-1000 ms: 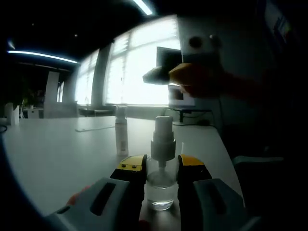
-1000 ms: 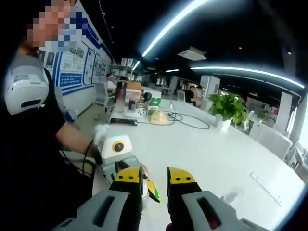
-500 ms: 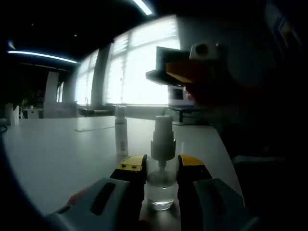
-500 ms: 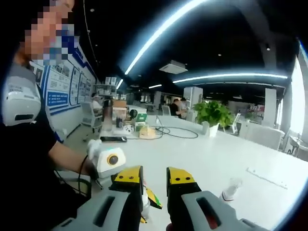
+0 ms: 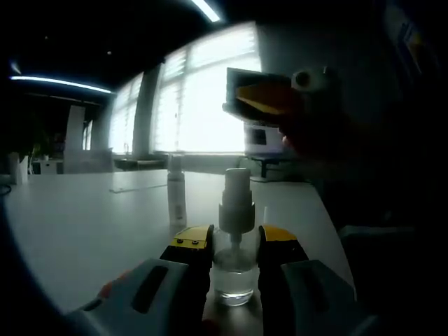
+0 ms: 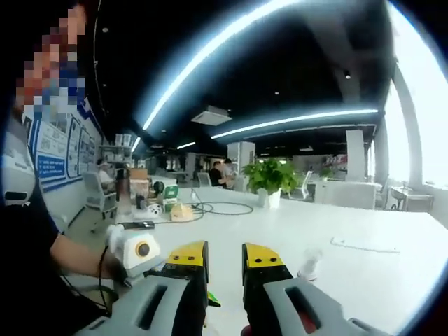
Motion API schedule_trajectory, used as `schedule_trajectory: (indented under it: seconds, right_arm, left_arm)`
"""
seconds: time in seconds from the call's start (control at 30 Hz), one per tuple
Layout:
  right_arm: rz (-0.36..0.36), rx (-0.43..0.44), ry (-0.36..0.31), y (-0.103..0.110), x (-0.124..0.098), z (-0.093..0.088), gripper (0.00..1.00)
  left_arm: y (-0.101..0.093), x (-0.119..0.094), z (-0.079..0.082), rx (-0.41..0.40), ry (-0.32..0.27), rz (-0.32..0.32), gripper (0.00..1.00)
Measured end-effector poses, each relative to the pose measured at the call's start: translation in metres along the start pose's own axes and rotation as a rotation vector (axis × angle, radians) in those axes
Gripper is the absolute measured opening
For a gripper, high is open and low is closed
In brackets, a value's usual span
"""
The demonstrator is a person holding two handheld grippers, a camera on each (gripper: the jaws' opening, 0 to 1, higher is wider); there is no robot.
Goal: Clamp pump bottle remove cover press pump head put on cover
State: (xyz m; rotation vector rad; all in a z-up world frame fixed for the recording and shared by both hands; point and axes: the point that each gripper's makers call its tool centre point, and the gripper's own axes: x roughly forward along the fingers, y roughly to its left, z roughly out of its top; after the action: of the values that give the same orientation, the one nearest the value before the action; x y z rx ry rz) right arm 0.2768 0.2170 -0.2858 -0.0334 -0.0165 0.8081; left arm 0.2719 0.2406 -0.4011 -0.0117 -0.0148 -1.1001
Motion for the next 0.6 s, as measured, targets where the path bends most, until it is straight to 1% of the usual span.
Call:
schedule_trajectory:
  seconds: [0.03, 0.07, 0.1, 0.17, 0.3, 0.37, 0.5, 0.53, 0.57, 0.6]
  right_arm:
    - [-0.007, 0.014, -0.013, -0.001, -0.002, 0.001, 0.14]
    - [-0.032, 0.045, -0.036, -0.002, -0.006, 0.002, 0.14]
    - [-0.045, 0.046, -0.047, -0.004, -0.009, 0.002, 0.14]
    - [-0.096, 0.041, -0.066, -0.009, -0.017, 0.001, 0.14]
    - [-0.186, 0.006, -0.070, -0.016, -0.033, -0.002, 0.14]
    - [-0.209, -0.003, -0.066, -0.015, -0.041, -0.003, 0.15]
    - [-0.239, 0.019, -0.081, -0.016, -0.056, -0.003, 0.15]
    - [-0.262, 0.027, -0.085, -0.018, -0.060, -0.003, 0.15]
    - [-0.301, 0.011, -0.087, -0.023, -0.065, -0.004, 0.14]
    - [-0.349, -0.021, -0.092, -0.028, -0.070, -0.003, 0.12]
  left_arm:
    - [0.000, 0.000, 0.000, 0.001, 0.000, 0.001, 0.16]
    - [0.000, 0.000, 0.000, 0.001, 0.001, 0.002, 0.16]
    - [0.001, 0.000, 0.000, 0.000, 0.001, 0.002, 0.16]
    - [0.001, 0.000, 0.000, -0.001, 0.001, 0.004, 0.16]
    - [0.001, 0.000, -0.001, -0.002, 0.003, 0.005, 0.16]
    - [0.001, 0.000, -0.001, -0.001, 0.003, 0.005, 0.16]
    - [0.002, 0.000, -0.001, -0.001, 0.006, 0.007, 0.16]
    - [0.002, 0.000, -0.002, -0.001, 0.007, 0.007, 0.16]
    - [0.002, 0.000, -0.002, 0.001, 0.008, 0.008, 0.16]
    - [0.002, 0.000, -0.002, 0.003, 0.009, 0.008, 0.16]
